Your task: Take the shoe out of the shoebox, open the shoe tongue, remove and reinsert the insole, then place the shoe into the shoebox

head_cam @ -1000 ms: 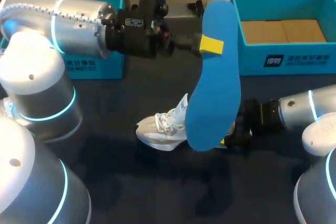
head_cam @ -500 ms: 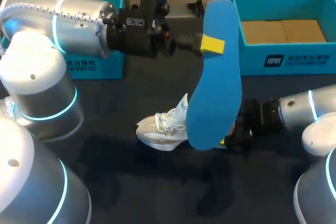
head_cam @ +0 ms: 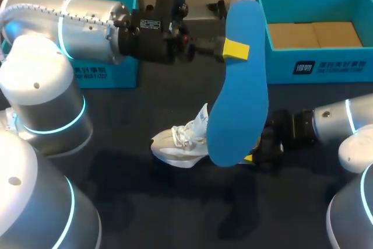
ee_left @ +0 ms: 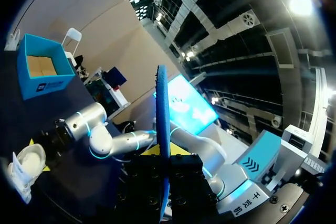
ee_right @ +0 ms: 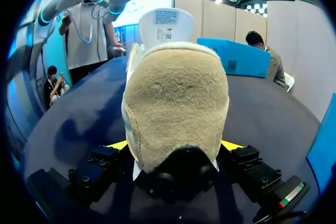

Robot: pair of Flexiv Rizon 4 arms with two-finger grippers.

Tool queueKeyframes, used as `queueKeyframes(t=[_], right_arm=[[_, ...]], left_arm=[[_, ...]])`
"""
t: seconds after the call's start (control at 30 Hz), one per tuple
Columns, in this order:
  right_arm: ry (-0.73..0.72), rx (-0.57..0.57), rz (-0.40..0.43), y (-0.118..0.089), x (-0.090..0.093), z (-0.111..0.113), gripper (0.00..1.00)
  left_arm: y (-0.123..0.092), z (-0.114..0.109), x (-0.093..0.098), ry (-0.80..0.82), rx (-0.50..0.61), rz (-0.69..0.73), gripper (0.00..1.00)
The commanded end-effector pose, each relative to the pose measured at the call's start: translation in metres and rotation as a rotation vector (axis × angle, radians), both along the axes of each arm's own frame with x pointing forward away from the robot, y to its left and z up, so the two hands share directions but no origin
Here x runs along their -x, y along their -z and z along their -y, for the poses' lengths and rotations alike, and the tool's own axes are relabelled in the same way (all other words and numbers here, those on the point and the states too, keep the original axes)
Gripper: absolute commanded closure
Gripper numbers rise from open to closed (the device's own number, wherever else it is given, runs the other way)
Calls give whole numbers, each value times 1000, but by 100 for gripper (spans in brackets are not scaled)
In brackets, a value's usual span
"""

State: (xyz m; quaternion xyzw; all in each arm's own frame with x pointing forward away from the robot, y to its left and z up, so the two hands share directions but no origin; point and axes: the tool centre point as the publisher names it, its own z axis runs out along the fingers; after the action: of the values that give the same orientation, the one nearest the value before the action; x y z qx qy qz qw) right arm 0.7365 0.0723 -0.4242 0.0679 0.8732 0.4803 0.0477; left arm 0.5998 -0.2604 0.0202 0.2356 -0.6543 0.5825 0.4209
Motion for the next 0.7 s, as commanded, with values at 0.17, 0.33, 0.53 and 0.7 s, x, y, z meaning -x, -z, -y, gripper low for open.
queueKeyframes(t=[0.17,0.33,0.53,0.7], right_arm=[[15,94,-36,-18,3,12,0],[29,179,-64,-31,6,17,0],[24,277,-90,-48,11,20,0],[27,333,-98,-61,14,21,0]], left_arm=[[0,2,0,1,-1,0,100],[0,2,0,1,-1,0,100],[0,2,0,1,-1,0,100],[0,2,0,1,-1,0,100]])
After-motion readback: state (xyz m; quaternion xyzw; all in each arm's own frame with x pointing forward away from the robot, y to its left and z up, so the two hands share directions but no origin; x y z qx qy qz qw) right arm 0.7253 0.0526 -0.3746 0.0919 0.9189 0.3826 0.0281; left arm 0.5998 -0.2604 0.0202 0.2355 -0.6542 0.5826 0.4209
